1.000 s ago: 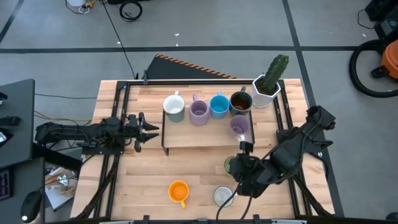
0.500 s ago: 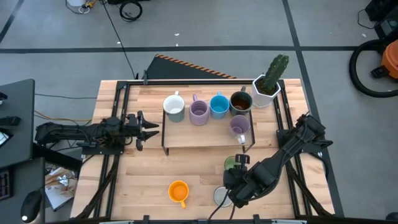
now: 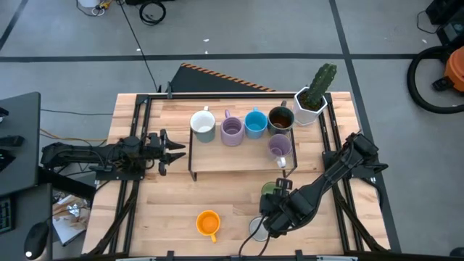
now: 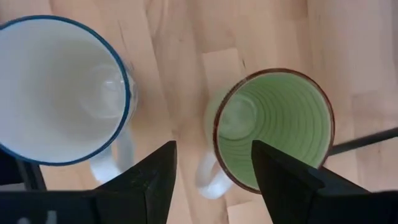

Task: Place coffee mugs
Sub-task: Put the green mug on the shelf

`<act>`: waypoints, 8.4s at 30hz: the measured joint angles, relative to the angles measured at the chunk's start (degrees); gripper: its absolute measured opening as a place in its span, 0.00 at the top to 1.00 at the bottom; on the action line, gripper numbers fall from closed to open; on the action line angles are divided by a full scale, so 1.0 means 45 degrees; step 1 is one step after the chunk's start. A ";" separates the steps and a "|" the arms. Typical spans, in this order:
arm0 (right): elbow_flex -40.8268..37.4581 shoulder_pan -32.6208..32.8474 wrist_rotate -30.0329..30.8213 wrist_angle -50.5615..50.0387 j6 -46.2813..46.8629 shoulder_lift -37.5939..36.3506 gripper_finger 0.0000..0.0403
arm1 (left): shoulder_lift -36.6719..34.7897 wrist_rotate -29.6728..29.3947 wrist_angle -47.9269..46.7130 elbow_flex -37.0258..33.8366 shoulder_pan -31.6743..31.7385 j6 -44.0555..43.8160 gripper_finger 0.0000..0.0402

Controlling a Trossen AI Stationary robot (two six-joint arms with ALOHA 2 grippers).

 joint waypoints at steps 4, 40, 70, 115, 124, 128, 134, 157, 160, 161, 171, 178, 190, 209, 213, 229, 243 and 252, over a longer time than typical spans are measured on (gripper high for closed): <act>-0.0147 0.0065 0.0067 0.0187 0.0056 -0.0194 0.46 | -0.0001 0.0000 -0.0012 0.0000 0.0000 -0.0003 0.63; -0.3403 0.0166 -0.0587 0.3222 -0.0625 -0.2576 0.51 | -0.0002 0.0005 -0.0135 0.0000 0.0000 -0.0160 0.63; -0.3078 -0.0670 -0.0696 0.2442 -0.3542 -0.0726 0.68 | -0.0005 0.0010 -0.0388 0.0000 -0.0005 -0.0248 0.63; 0.0866 -0.1127 -0.0202 0.1130 -0.5402 -0.0751 0.94 | -0.0005 0.0010 -0.0383 0.0000 -0.0003 -0.0500 0.63; 0.2595 -0.1614 -0.0190 0.1024 -0.7093 -0.0765 0.94 | -0.0005 0.0010 -0.0383 0.0000 -0.0003 -0.0500 0.63; 0.3055 -0.1896 -0.0319 0.0995 -0.7829 -0.0765 0.94 | -0.0005 0.0010 -0.0392 0.0000 -0.0005 -0.0673 0.63; 0.3725 -0.2504 -0.0338 0.0572 -0.8356 -0.0765 0.94 | -0.0001 0.0010 -0.0786 0.0005 -0.0005 -0.0842 0.63; 0.4330 -0.5186 -0.1499 -0.1622 -0.8205 -0.0765 0.93 | -0.0002 0.0003 -0.1053 0.0002 -0.0002 -0.0876 0.63; 0.4332 -0.5395 -0.1489 -0.1971 -0.8334 -0.0765 0.93 | -0.0001 -0.0014 -0.0965 0.0001 -0.0004 -0.0721 0.63; 0.4332 -0.5462 -0.1487 -0.2124 -0.8374 -0.0765 0.93 | -0.0005 -0.0027 -0.0926 0.0002 -0.0005 -0.0711 0.63; 0.4331 -0.6176 -0.1733 -0.2637 -0.8720 -0.0753 0.93 | -0.0005 -0.0040 -0.0703 0.0001 0.0000 -0.0685 0.63; 0.4340 -0.6539 -0.2071 -0.2802 -0.8721 -0.0537 0.93 | -0.0005 -0.0039 -0.0703 0.0004 -0.0003 -0.0689 0.63; 0.4340 -0.6572 -0.2330 -0.2815 -0.8857 -0.0530 0.89 | -0.0005 -0.0039 -0.0718 0.0005 -0.0001 -0.0695 0.63; 0.4865 -0.6567 -0.1677 -0.2837 -0.8739 -0.0549 0.59 | -0.0005 -0.0039 -0.0728 0.0005 -0.0002 -0.0709 0.63; 0.5533 -0.6536 -0.1557 -0.3051 -0.8661 -0.0566 0.55 | -0.0003 -0.0036 -0.0757 0.0000 -0.0005 -0.0709 0.63; 0.5636 -0.5010 0.0028 -0.4251 -0.7208 -0.1164 0.49 | -0.0004 -0.0034 -0.1083 0.0005 -0.0005 -0.0826 0.63; 0.3941 -0.3929 0.1172 -0.4255 -0.5417 -0.1212 0.50 | -0.0001 -0.0034 -0.1084 0.0004 -0.0003 -0.0831 0.63; 0.3468 -0.4064 0.0808 -0.4159 -0.5054 -0.1212 0.50 | -0.0005 -0.0039 -0.1082 0.0005 0.0000 -0.0816 0.63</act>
